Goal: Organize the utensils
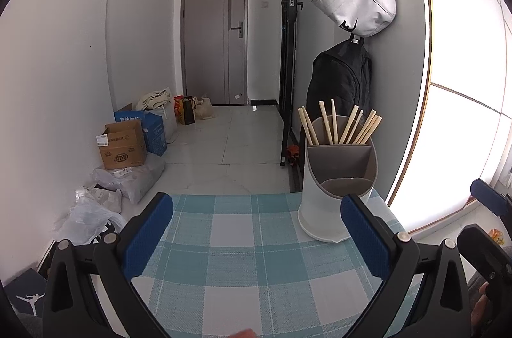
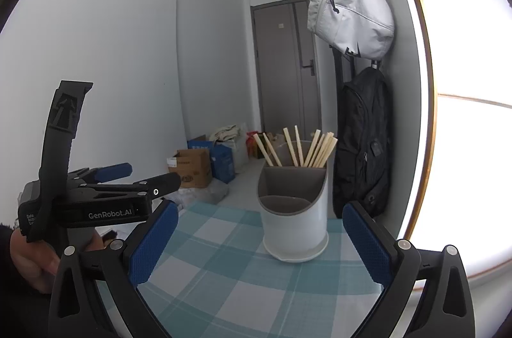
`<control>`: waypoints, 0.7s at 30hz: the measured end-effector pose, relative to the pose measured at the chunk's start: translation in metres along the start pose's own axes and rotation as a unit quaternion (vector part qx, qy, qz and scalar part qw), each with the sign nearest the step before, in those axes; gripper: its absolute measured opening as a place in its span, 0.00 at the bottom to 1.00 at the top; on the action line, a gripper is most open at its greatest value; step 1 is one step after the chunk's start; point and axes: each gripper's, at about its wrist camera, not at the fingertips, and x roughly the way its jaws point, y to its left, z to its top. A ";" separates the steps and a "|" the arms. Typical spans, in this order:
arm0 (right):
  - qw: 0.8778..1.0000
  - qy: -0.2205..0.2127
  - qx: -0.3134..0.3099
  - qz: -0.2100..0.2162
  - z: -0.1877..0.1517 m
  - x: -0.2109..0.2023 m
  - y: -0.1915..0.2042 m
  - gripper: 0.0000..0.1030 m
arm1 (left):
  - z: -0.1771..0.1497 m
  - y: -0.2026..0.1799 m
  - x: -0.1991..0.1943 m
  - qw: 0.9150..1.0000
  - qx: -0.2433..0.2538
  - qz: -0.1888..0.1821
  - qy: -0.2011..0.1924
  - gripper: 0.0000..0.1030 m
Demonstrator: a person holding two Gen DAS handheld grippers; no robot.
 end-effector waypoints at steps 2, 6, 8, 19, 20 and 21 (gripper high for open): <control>1.000 0.001 -0.001 0.001 0.000 0.000 0.001 1.00 | 0.000 0.001 0.001 1.000 -0.003 0.002 0.002 0.99; 1.000 0.001 -0.005 0.002 0.000 0.000 0.002 1.00 | 0.000 0.002 0.001 1.000 -0.006 0.000 0.002 0.99; 1.000 0.001 -0.004 0.002 0.000 0.000 0.002 1.00 | 0.000 0.001 0.001 1.000 -0.004 -0.002 0.003 0.99; 1.000 0.004 0.002 0.003 0.000 -0.001 0.000 1.00 | 0.000 0.001 0.001 1.000 -0.007 -0.005 0.007 0.99; 1.000 0.003 0.002 0.003 0.000 0.000 0.000 1.00 | 0.001 0.001 0.002 1.000 -0.009 -0.006 0.007 0.99; 1.000 0.003 0.002 0.003 0.000 0.000 0.000 1.00 | 0.000 0.001 0.002 1.000 -0.009 -0.006 0.009 0.99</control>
